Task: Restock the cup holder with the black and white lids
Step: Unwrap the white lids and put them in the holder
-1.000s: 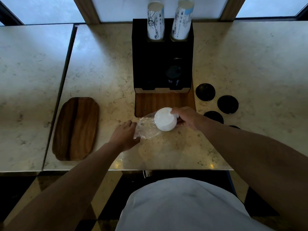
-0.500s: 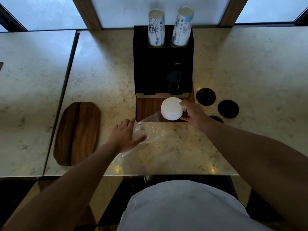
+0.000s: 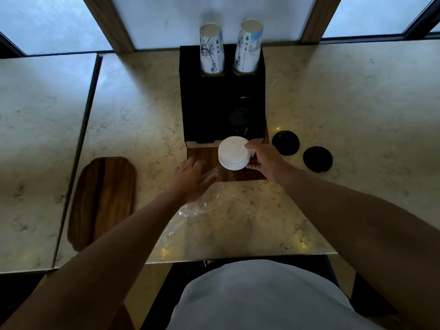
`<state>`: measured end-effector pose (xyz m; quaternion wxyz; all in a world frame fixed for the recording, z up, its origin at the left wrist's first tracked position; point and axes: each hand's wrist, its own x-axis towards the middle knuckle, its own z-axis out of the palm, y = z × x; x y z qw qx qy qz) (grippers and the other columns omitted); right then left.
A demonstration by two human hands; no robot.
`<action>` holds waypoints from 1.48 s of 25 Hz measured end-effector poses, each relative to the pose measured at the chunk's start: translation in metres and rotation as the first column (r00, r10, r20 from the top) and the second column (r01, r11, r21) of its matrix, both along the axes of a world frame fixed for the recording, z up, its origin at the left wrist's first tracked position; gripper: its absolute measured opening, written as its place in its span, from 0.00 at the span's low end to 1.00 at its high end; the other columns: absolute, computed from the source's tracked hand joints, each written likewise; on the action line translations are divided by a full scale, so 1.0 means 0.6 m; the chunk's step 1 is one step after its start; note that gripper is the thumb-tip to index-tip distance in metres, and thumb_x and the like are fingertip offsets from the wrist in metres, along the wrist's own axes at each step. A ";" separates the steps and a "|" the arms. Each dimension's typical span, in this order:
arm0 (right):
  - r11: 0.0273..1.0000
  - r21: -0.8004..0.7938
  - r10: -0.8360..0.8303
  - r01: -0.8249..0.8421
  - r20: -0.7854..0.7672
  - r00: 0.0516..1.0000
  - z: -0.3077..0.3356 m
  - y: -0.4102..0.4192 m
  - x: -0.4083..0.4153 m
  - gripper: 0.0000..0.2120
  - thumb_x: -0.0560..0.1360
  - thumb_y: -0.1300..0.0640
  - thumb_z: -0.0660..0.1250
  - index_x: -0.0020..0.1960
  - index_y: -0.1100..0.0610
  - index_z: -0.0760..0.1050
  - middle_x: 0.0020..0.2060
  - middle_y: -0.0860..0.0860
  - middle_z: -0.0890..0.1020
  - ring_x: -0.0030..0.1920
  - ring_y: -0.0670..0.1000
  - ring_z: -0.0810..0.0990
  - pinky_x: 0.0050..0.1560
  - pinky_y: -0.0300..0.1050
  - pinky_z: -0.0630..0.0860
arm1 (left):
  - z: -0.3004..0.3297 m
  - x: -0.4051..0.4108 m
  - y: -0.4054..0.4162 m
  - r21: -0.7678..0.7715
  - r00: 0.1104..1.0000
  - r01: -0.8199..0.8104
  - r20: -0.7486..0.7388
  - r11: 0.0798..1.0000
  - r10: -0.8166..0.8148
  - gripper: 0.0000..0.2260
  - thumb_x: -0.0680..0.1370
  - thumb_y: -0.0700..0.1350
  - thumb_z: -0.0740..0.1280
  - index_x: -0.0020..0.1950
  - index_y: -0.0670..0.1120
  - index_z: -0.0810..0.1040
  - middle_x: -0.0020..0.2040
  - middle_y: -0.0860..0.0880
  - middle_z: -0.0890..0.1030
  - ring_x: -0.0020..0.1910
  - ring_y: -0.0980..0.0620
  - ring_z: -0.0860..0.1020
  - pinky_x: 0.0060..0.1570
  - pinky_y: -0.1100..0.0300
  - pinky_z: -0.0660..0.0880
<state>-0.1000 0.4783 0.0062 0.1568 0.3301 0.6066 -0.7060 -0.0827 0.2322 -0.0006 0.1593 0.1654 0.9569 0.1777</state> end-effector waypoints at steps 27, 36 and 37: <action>0.819 0.569 0.259 -0.076 -0.249 0.933 0.010 -0.148 -0.141 0.21 0.78 0.51 0.67 0.65 0.56 0.63 0.60 0.58 0.76 0.48 0.52 0.79 0.31 0.37 0.77 | 0.027 -0.210 0.045 0.495 0.581 -0.798 0.485 0.343 0.653 0.14 0.79 0.45 0.70 0.63 0.40 0.79 0.52 0.45 0.81 0.41 0.52 0.83 0.44 0.52 0.84; 0.809 0.506 0.368 -0.299 -0.038 0.929 0.018 -0.169 -0.188 0.23 0.81 0.52 0.61 0.70 0.62 0.59 0.61 0.62 0.76 0.53 0.57 0.78 0.46 0.46 0.76 | 0.027 -0.241 0.096 0.327 0.526 -0.850 0.564 0.413 0.637 0.24 0.84 0.55 0.55 0.68 0.39 0.75 0.59 0.40 0.81 0.56 0.42 0.80 0.54 0.50 0.76; 0.811 0.484 0.377 -0.328 -0.005 0.926 0.019 -0.168 -0.196 0.24 0.81 0.51 0.60 0.71 0.62 0.58 0.61 0.62 0.77 0.52 0.56 0.78 0.47 0.47 0.76 | 0.024 -0.247 0.099 0.323 0.492 -0.870 0.612 0.372 0.619 0.26 0.84 0.57 0.53 0.69 0.39 0.75 0.57 0.41 0.81 0.55 0.43 0.80 0.55 0.50 0.76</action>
